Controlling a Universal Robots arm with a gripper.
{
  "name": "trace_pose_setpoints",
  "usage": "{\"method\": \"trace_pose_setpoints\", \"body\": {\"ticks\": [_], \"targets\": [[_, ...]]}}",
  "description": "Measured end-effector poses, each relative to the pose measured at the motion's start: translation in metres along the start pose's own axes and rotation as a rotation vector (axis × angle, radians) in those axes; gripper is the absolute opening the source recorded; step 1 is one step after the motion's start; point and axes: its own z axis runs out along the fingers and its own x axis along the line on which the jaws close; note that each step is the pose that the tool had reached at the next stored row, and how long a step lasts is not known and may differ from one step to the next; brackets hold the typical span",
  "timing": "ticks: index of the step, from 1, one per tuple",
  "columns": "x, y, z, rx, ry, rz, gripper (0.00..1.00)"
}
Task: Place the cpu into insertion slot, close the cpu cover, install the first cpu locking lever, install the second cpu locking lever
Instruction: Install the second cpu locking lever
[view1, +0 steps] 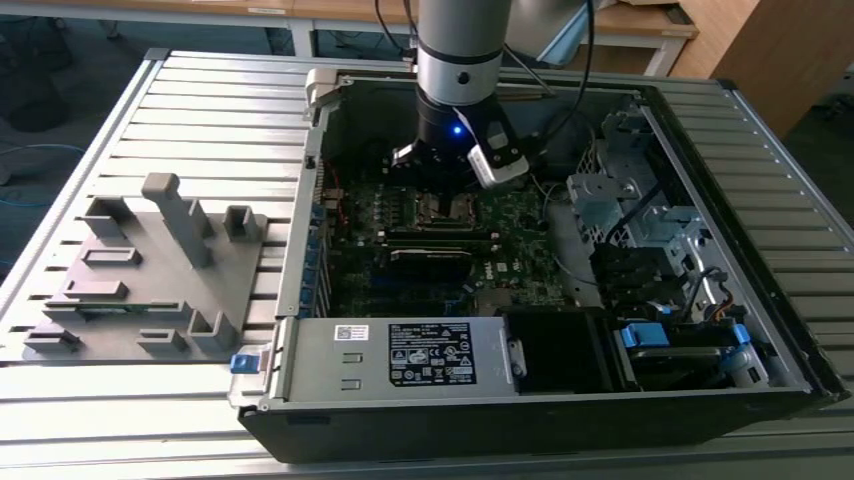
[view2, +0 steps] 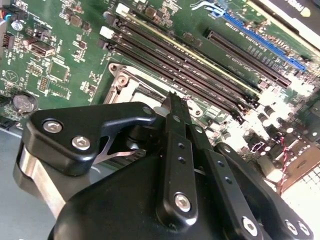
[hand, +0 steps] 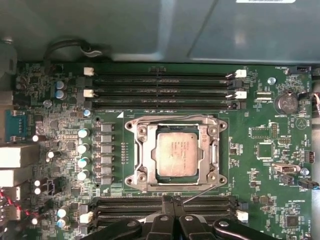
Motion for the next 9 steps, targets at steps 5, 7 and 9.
{"method": "trace_pose_setpoints", "body": {"ticks": [5, 7, 9], "targets": [[0.004, -0.0022, 0.001, -0.0001, 0.0, -0.001, 0.1], [0.0046, -0.004, 0.0012, -0.0002, 0.0, -0.001, 0.1], [0.0061, -0.0049, 0.002, -0.0003, -0.0001, -0.001, 0.1]]}}
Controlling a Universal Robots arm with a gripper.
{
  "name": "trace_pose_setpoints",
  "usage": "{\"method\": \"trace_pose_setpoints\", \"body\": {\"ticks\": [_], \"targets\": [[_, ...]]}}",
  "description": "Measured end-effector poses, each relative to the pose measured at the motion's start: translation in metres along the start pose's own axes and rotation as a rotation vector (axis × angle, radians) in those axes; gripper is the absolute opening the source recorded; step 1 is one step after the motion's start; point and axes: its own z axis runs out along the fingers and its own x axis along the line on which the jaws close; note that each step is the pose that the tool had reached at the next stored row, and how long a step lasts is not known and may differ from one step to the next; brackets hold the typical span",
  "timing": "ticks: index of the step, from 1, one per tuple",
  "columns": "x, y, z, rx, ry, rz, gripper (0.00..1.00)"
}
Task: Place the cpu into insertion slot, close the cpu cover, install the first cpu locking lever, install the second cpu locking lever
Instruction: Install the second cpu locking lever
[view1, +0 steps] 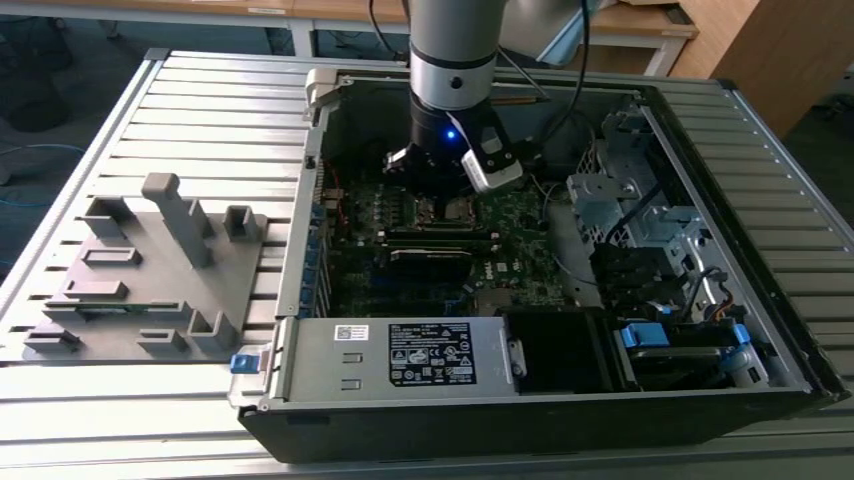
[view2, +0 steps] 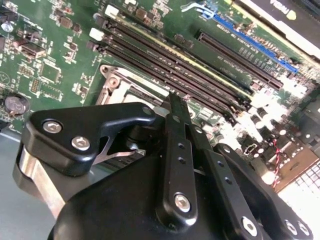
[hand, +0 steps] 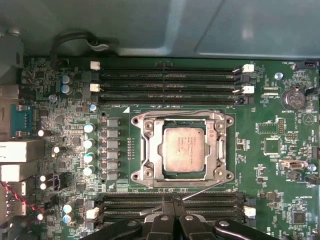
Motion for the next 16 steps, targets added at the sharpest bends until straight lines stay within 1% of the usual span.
{"method": "trace_pose_setpoints", "body": {"ticks": [5, 9, 16], "targets": [[0.0053, -0.0005, 0.0036, 0.0002, 0.0001, 0.0, 0.1], [0.0057, -0.0005, 0.0056, 0.0001, 0.0001, 0.0, 0.1], [0.0061, -0.0009, 0.006, 0.0002, 0.0002, 0.001, 0.1]]}}
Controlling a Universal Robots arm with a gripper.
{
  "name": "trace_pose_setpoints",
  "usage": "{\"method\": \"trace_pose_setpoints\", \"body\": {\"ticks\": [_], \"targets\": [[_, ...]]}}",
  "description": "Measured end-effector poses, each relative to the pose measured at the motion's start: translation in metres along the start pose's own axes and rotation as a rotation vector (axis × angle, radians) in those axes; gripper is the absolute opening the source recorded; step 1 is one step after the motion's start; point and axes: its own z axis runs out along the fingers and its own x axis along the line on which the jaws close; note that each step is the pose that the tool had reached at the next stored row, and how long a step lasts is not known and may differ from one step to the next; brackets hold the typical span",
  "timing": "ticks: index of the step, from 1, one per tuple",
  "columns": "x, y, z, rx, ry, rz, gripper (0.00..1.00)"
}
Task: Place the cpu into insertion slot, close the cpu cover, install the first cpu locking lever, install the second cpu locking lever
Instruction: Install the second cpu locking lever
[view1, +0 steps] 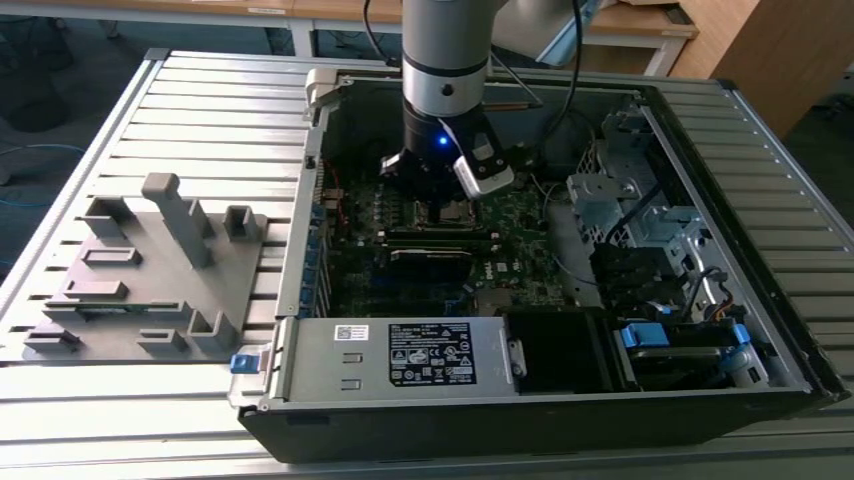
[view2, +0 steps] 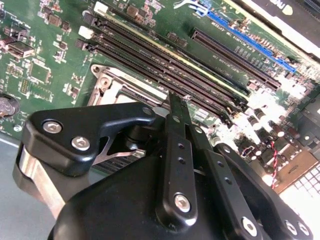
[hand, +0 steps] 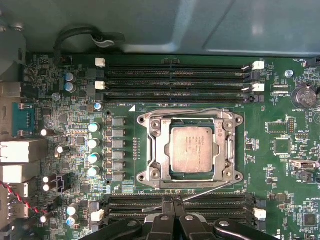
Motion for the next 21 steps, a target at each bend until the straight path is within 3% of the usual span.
{"method": "trace_pose_setpoints", "body": {"ticks": [10, 21], "targets": [[0.0028, -0.0008, 0.0022, 0.0011, -0.0012, 0.015, 0.1], [0.006, -0.0009, 0.007, 0.0033, -0.001, 0.061, 0.1]]}}
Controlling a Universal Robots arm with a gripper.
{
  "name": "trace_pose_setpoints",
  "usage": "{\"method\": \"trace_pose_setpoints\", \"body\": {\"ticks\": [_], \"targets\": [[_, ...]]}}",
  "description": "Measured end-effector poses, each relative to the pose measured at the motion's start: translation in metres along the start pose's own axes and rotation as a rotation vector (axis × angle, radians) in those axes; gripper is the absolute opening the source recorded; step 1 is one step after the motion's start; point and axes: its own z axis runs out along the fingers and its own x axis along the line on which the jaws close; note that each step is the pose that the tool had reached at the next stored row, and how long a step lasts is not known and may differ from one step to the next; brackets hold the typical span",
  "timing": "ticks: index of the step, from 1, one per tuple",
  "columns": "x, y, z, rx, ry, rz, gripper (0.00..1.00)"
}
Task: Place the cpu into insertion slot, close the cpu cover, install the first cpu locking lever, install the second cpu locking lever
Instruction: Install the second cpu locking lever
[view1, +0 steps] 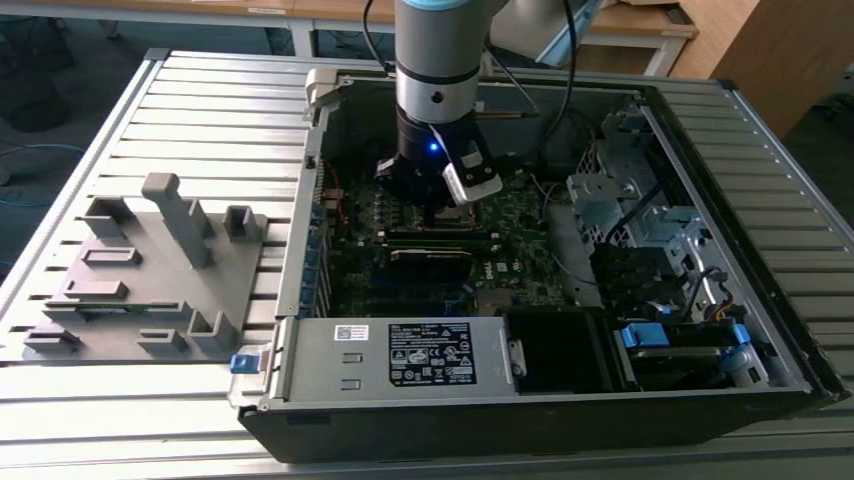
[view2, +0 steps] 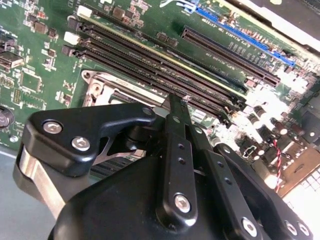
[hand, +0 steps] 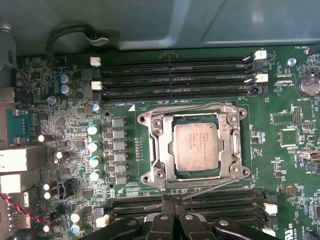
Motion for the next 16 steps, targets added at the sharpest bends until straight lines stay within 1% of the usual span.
{"method": "trace_pose_setpoints", "body": {"ticks": [4, 7, 10, 16], "targets": [[0.0011, -0.0001, 0.0004, -0.0002, -0.0002, 0.01, 0.1], [0.0018, -0.0002, 0.0005, 0.0012, 0.0, 0.031, 0.1], [0.0019, -0.0003, 0.0007, 0.0026, 0.0, 0.063, 0.1], [0.0014, -0.002, 0.0013, 0.0035, 0.0007, 0.089, 0.1]]}}
